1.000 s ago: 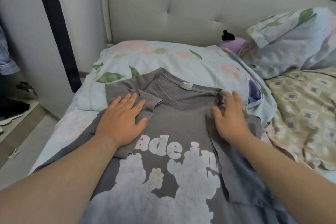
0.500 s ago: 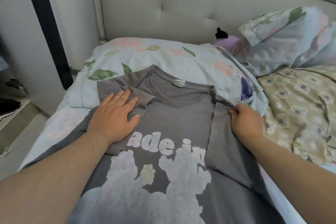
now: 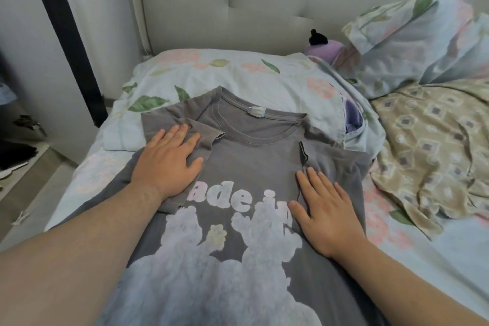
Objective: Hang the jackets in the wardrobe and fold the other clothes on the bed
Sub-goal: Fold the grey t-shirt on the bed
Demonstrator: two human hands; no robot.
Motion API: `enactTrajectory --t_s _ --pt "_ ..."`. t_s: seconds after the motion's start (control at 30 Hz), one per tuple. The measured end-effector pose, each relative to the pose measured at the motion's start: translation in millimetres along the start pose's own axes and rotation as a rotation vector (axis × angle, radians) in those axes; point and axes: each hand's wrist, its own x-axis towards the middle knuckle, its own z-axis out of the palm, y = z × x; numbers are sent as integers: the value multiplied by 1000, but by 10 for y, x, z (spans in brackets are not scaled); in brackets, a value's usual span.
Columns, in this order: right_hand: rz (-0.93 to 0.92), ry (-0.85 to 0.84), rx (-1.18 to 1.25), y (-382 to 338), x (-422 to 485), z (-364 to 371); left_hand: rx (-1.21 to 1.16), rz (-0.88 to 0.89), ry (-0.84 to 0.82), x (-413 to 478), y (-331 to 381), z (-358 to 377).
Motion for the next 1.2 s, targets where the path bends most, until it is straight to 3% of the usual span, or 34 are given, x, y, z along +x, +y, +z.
enactTrajectory --t_s 0.17,0.37,0.63,0.77,0.87,0.97,1.07,1.13,1.2 --pt "16 13 7 -3 8 25 -63 -131 -74 -282 126 -81" --pt "91 -54 -40 -203 -236 -122 -180 -123 -200 -1228 320 -228" --pt "-3 -165 80 -392 -1736 -179 -286 -148 -337 -2433 412 -500" --pt "-24 -141 134 -307 -2489 -263 -279 -150 -346 -3103 460 -749" --pt "85 -48 292 -269 -3046 -342 -251 -238 -243 -3581 412 -970" --pt "388 51 439 -212 -3497 -401 -187 -486 -133 -3933 198 -1073" --pt "635 -101 536 -158 -3765 -536 -416 -853 -224 -4112 24 -1135" --pt "643 -291 568 -149 -3847 -615 -573 -865 -264 -4235 -1 -1109" --pt "569 -421 596 -138 -3872 -641 -575 -805 -217 -4314 -19 -1122"
